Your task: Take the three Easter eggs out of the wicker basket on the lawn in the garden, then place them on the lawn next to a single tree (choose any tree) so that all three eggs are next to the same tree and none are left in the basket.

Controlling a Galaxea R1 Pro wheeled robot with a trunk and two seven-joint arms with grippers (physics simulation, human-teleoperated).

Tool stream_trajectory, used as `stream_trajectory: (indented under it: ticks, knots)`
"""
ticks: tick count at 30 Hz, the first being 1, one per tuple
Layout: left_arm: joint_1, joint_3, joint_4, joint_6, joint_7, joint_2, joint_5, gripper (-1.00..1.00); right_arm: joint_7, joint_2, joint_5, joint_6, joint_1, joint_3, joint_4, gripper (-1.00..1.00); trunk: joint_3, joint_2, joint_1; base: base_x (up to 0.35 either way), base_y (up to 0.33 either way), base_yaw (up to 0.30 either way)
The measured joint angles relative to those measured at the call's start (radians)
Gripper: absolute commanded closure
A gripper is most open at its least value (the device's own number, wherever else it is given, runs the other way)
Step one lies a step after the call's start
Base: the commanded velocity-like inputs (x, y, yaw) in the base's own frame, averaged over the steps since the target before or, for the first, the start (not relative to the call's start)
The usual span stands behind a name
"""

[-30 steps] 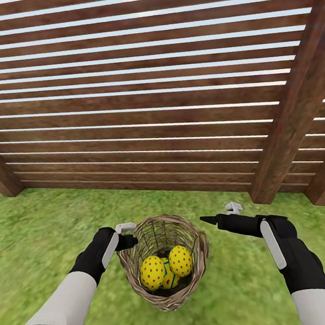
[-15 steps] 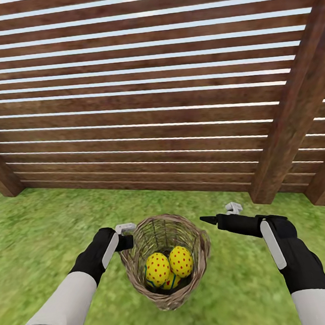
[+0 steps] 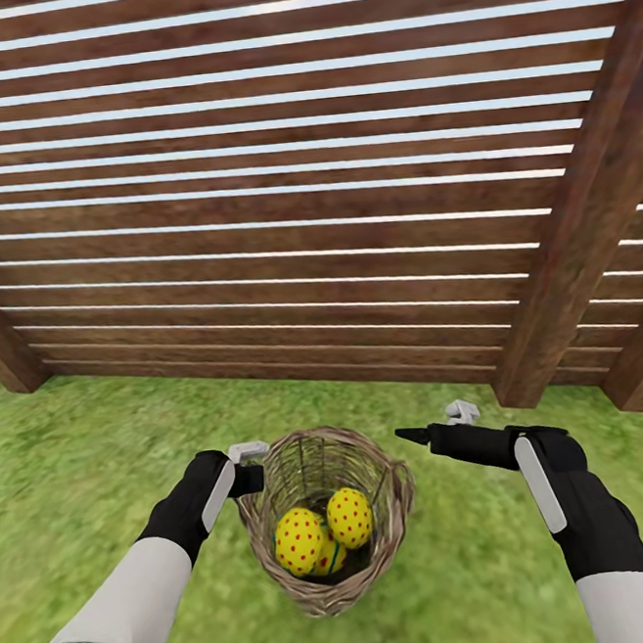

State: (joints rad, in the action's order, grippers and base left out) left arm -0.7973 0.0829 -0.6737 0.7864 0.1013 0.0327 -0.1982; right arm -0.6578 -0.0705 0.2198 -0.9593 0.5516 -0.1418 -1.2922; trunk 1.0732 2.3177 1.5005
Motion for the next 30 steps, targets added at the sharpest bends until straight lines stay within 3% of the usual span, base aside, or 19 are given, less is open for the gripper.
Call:
stream_trajectory:
  ticks: [8,12,13,14,16,27,30]
  knots:
    - [0.0,0.004,0.002,-0.001,0.0,0.0,0.002,1.0,0.003,-0.001,-0.002,0.0,0.0,-0.007,0.0,-1.0,-0.025,-0.056,-0.031,0.0,0.0,0.0]
    - [0.0,0.015,0.002,-0.002,0.0,-0.002,0.003,1.0,0.005,-0.011,-0.006,0.0,0.0,-0.04,-0.001,-1.0,-0.038,-0.084,-0.046,0.0,0.0,0.0]
    - [0.0,0.015,0.001,-0.002,0.0,-0.003,0.003,1.0,0.005,-0.014,-0.004,0.005,0.0,-0.052,0.0,-1.0,-0.041,-0.091,-0.05,0.0,0.0,0.008]
    - [0.0,0.015,0.001,-0.001,0.0,-0.003,0.003,1.0,0.004,-0.014,-0.007,0.008,0.0,-0.121,0.001,-1.0,-0.044,-0.098,-0.054,0.0,0.0,0.136]
    - [0.0,0.015,0.001,-0.001,0.0,-0.003,0.001,1.0,0.007,-0.012,-0.008,0.007,0.0,-0.14,0.0,-1.0,-0.05,-0.112,-0.061,0.0,0.0,0.285]
    - [0.0,0.015,0.002,-0.001,-0.004,-0.005,0.008,1.0,0.015,-0.011,-0.008,0.007,0.0,-0.14,0.014,-1.0,-0.085,-0.189,-0.104,0.0,0.0,0.294]
    - [0.0,0.015,0.002,-0.001,-0.004,-0.005,0.008,1.0,0.034,-0.014,-0.022,0.009,0.0,-0.141,0.075,-1.0,-0.094,-0.21,-0.115,0.0,0.0,0.266]
